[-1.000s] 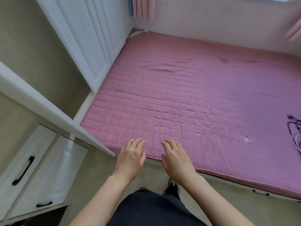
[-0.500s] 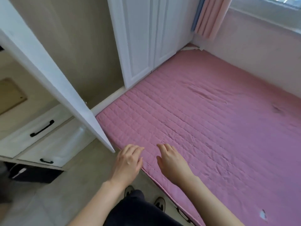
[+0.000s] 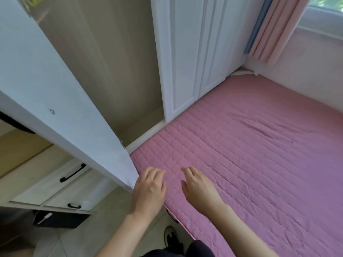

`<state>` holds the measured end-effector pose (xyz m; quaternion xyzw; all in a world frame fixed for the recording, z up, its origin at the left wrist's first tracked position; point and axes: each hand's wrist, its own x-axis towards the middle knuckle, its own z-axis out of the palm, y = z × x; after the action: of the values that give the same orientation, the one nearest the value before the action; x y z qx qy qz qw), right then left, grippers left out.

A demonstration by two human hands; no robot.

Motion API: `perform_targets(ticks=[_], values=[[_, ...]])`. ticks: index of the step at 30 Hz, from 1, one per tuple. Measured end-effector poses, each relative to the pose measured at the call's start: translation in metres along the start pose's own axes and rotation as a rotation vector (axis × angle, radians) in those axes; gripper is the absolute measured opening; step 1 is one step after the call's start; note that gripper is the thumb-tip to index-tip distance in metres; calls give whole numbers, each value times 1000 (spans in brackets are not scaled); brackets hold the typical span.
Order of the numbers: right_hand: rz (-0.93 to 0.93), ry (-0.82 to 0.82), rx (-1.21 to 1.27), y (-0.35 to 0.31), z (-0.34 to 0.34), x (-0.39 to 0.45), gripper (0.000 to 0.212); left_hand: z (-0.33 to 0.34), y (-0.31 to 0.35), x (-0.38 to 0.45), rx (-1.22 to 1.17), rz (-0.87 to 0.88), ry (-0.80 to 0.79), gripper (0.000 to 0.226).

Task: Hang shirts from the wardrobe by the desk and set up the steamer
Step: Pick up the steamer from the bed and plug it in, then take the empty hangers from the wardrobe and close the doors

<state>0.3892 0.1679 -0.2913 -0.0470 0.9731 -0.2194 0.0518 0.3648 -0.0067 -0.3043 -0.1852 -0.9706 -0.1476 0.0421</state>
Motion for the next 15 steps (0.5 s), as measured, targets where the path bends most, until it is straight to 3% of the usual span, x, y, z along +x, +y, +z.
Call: perform_targets(ticks=[15], values=[[-204, 164, -5, -25, -50, 144, 22, -32, -10, 115, -65, -264, 313, 26]])
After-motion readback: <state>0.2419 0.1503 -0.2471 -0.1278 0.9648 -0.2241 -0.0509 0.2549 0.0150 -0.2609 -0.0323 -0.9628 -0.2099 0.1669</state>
